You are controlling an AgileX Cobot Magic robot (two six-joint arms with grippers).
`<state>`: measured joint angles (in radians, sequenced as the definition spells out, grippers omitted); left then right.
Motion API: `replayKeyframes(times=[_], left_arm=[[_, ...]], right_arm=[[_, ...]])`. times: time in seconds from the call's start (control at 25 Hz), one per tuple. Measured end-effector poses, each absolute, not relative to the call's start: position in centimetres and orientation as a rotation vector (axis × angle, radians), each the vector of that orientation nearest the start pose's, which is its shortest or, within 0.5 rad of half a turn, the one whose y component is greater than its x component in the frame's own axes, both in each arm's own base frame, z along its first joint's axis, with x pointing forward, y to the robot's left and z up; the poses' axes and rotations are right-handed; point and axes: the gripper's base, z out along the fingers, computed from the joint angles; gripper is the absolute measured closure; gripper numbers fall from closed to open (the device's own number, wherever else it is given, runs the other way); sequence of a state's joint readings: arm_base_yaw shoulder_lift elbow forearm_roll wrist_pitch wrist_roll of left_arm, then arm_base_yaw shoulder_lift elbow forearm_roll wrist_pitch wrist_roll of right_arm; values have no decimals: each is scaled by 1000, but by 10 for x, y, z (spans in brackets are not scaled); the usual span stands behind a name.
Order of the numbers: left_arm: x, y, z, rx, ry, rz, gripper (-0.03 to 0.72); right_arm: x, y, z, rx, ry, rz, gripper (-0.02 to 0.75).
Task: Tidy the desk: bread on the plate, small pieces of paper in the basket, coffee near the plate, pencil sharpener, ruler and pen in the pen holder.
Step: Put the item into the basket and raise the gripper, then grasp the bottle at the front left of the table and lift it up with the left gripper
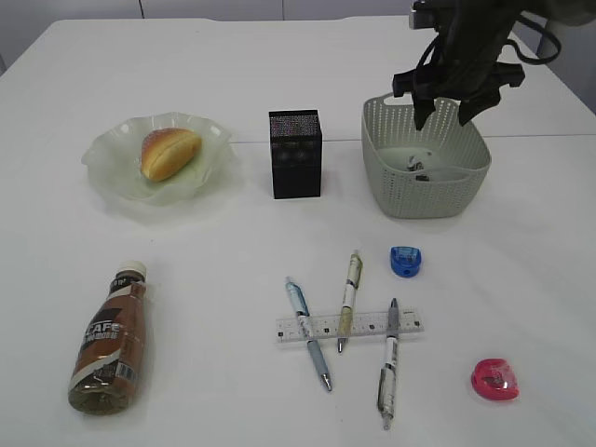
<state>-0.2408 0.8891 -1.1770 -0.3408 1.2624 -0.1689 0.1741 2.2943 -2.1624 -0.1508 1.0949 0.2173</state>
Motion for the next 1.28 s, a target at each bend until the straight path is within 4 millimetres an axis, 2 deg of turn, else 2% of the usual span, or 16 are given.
replayKeyframes(times=[0.08, 0.24, 0.44, 0.56, 0.76, 0.92, 0.96, 1.16, 1.28], left_arm=[[122, -60, 413, 104, 2476, -622, 191], [122, -60, 413, 104, 2476, -622, 203], [122, -60, 413, 104, 2476, -622, 209], [122, -60, 413, 104, 2476, -622, 209], [122, -60, 413, 104, 2476, -622, 210], [122, -60, 413, 104, 2476, -622, 210], [122, -60, 413, 104, 2476, -622, 210], [122, -60, 413, 104, 2476, -622, 211], [122, -60, 413, 104, 2476, -622, 211]], right_arm=[[494, 74, 249, -48, 2704, -101, 230], [476, 70, 284, -184, 2712, -143, 230], [451, 67, 337, -187, 2622, -116, 231], [425, 64, 367, -182, 2582, -94, 231], [371, 55, 393, -182, 2583, -92, 231], [317, 46, 408, -180, 2575, -78, 231], [297, 43, 415, -177, 2557, -73, 231], [222, 30, 411, -177, 2475, -55, 276], [175, 22, 390, -164, 2463, -47, 304]])
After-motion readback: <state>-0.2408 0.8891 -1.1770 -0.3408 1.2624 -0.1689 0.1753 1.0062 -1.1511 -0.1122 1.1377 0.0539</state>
